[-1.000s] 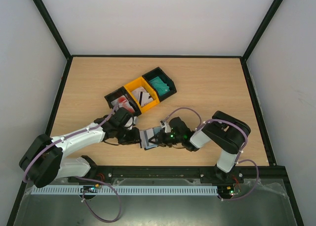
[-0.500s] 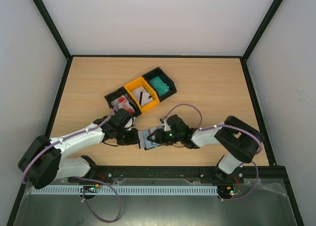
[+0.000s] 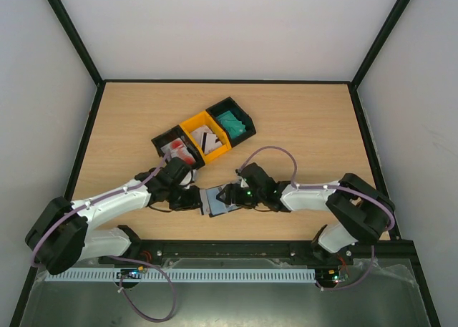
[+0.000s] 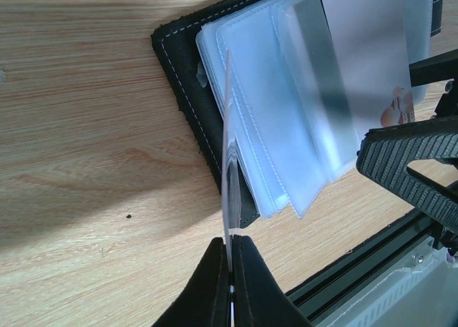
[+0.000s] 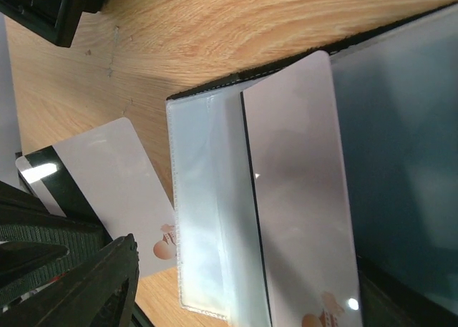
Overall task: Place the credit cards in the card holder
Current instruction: Insert the credit card into the card holder.
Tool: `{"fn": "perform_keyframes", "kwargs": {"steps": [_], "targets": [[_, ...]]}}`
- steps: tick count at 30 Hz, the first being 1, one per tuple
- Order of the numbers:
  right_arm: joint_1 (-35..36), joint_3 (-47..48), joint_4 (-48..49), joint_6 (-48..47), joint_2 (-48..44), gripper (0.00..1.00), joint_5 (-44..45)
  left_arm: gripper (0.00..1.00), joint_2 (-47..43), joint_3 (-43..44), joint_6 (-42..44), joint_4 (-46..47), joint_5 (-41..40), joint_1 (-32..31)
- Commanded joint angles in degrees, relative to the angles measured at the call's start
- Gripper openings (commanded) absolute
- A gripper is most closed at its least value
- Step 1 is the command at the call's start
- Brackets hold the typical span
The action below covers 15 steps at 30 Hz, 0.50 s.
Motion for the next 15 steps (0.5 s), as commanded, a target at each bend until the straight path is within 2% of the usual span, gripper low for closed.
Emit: {"fn": "perform_keyframes", "kwargs": {"steps": [1,7,15], "targets": [[0.13,0.97,-7.81,-1.94,-0.62,0.68,3.3,0.02,-0.75,-1.01,-0.4,-0.68,-0.26,-0.22],[0.9,2.56,-7.67,-5.26,1.78,0.68,-2.84,0.02,-0.63,-1.16,-0.44,-0.14,0.0,-0.21],[1.81,5.02,-17.48,-6.47,-0.9,0.68,7.46,0.02,-0.59,-1.21,-0.51,0.32,-0.08,-0.27]]}}
